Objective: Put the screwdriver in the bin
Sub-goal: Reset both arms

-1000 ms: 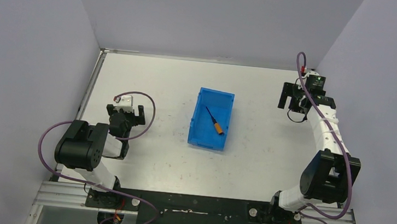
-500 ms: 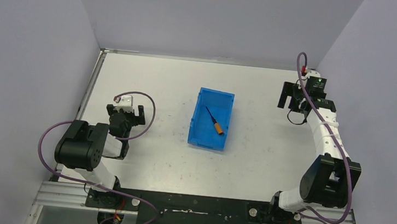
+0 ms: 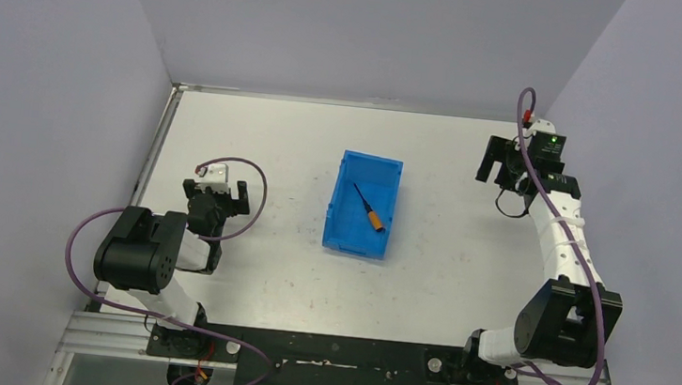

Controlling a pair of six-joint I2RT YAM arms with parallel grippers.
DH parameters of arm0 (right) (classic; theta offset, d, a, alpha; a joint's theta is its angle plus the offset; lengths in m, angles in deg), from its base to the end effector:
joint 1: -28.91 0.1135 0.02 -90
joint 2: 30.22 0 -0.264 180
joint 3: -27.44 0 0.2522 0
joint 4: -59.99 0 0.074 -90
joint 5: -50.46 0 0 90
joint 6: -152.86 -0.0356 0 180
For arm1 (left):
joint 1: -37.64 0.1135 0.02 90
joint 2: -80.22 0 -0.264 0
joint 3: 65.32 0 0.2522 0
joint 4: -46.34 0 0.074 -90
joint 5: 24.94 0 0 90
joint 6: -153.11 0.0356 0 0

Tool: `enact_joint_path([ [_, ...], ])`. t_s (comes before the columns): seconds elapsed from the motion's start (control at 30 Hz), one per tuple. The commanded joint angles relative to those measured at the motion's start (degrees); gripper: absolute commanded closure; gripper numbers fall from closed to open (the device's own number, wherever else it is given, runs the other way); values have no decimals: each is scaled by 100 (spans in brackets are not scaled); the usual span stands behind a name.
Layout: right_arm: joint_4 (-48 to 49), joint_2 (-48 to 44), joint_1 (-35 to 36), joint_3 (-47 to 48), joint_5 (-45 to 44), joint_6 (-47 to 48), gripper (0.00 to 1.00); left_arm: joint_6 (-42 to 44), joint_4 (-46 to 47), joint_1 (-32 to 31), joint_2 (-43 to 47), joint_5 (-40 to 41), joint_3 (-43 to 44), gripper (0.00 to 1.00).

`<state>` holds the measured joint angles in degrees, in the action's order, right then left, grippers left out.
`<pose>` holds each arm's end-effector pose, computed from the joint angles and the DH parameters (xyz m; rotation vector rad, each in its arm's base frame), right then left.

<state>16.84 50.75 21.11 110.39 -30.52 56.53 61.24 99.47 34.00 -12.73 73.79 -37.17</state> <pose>0.3106 -0.0369 0.3111 0.1996 2.2754 0.1667 0.2477 -0.0103 0.1269 -0.0827 1.7706 0.0656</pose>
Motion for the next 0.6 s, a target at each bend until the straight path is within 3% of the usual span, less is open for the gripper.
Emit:
enact_joint_path([
  [0.0, 188, -253, 6, 62, 209, -201, 0, 10, 247, 12, 72, -12, 20, 3],
  [0.57, 123, -265, 15, 86, 284, -177, 0, 11, 245, 12, 75, -12, 20, 3],
])
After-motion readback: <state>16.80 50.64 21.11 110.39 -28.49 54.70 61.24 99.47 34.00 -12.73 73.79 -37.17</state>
